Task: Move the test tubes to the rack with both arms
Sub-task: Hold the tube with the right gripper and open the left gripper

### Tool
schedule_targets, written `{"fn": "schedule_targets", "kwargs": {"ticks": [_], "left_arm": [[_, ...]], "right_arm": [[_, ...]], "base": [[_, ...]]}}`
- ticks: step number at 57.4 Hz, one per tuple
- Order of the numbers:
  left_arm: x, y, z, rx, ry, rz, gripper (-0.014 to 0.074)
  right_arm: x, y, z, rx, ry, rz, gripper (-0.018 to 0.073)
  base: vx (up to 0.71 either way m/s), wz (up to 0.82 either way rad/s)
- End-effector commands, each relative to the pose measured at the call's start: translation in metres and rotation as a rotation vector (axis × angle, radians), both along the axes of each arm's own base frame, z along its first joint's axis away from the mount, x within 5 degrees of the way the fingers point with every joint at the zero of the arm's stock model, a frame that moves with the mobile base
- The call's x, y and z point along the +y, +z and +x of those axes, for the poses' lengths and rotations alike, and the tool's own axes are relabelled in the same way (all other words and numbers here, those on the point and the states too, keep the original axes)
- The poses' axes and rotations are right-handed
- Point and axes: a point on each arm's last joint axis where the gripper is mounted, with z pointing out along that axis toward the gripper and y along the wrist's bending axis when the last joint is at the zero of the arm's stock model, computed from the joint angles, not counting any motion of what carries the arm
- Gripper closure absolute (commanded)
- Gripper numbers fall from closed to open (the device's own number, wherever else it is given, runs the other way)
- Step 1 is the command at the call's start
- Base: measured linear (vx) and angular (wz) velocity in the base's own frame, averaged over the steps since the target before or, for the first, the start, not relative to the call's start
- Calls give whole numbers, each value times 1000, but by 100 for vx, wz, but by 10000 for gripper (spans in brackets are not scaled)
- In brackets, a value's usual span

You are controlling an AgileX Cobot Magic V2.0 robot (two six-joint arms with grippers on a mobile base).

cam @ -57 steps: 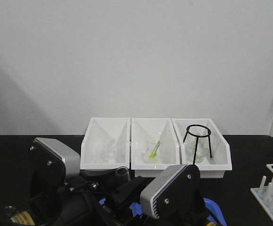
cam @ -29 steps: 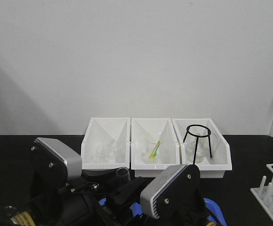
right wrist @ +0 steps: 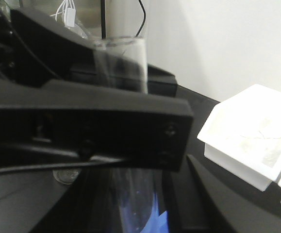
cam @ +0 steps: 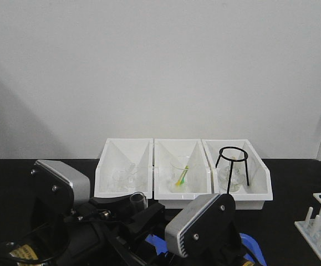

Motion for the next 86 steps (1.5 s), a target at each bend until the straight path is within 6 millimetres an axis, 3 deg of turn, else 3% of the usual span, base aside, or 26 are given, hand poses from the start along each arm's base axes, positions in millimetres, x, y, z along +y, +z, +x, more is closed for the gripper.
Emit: {"fn": "schedule_targets", "kwargs": {"ticks": [1, 33, 37, 54, 68, 77, 86], "left_arm": [[2, 25, -1, -86, 10, -99, 611], [-4, 25, -8, -78, -26, -106, 611], [-4, 25, -8, -78, -26, -106, 611], [-4, 25, -8, -77, -26, -107, 611], [-4, 26, -8, -84, -24, -119, 603], [-4, 26, -8, -85, -24, -118, 524], [-4, 26, -8, -86, -24, -117, 336]], "right_arm": [[0, 26, -1, -105, 11, 100, 247], [0, 26, -1, -100, 10, 95, 255], [0, 26, -1, -100, 10, 95, 286], [0, 26, -1, -100, 10, 95, 574], [0, 26, -1, -103, 9, 92, 571], [0, 26, -1, -103, 8, 92, 570], [0, 26, -1, -103, 8, 92, 570]], "base": [[0, 0], [0, 0], [0, 0], [0, 0], [0, 0], [0, 0], [0, 0]]}}
